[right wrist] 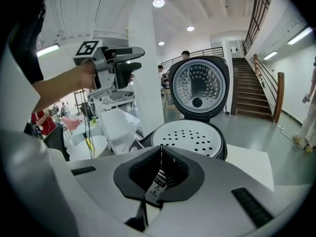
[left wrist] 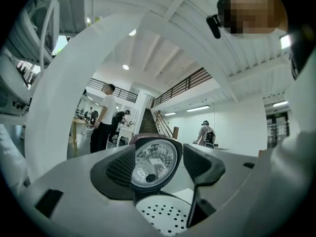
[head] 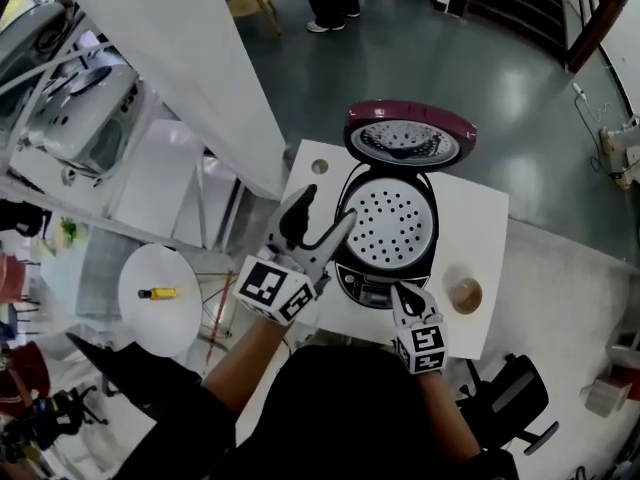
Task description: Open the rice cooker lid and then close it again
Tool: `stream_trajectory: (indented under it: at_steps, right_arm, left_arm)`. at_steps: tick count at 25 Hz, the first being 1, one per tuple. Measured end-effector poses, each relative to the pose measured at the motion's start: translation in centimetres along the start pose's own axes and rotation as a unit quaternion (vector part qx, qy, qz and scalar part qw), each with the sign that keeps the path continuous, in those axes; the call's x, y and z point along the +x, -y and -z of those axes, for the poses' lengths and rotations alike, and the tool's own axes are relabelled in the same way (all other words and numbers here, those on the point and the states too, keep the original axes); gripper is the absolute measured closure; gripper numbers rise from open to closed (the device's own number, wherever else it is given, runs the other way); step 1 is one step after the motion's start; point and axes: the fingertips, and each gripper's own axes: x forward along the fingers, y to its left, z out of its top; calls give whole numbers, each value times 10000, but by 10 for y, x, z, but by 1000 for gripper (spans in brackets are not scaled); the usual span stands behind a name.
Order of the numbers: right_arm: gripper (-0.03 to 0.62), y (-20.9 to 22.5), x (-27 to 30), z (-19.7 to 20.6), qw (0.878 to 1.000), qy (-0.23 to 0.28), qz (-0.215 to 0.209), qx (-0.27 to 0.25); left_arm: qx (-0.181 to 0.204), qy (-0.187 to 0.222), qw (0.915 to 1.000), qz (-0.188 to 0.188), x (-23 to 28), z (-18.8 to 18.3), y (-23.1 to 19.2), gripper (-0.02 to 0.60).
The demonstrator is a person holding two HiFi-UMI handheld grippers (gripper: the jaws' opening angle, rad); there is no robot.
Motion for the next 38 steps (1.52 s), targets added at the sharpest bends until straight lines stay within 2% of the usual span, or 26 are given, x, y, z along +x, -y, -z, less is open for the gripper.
stream_trajectory:
  at_steps: [4,11,16,19,25,30,34,38]
  right_arm:
    - [592,11,6,-17,9997,208,-47,109]
    - [592,23,14,-24,9996,152,-221,86]
    - [592,36,14,-20,9996,61,-149,234]
    - [592,46,12,-15,9995,5,-39,329]
    - [592,53,12,-14,9989,-15,96,466]
    - [592,53,9,-8,9986,-39,107,509]
    - [592,63,6,-5,9979,-47,153,621]
    - [592,74,3,0,9967,-68,251,766]
  left_arm:
    - [88,25,9995,306,38,-21,-4,299]
    - [517,-175,9959,728,89,-45,-12,301]
    - [192,-85,9936,1114,123,-64,-21,301]
    - [231,-46,9942,1053,141,-72,-35,300]
    - [427,-489,9889,1338,174,-63,-40,299]
    - [-51,-892,9864,1380,193,-47,-52,299]
    - [70,-1241,9798,1569,198,-36,-54,299]
    - [-118,-1178,9807,1556,201,-37,-58,322]
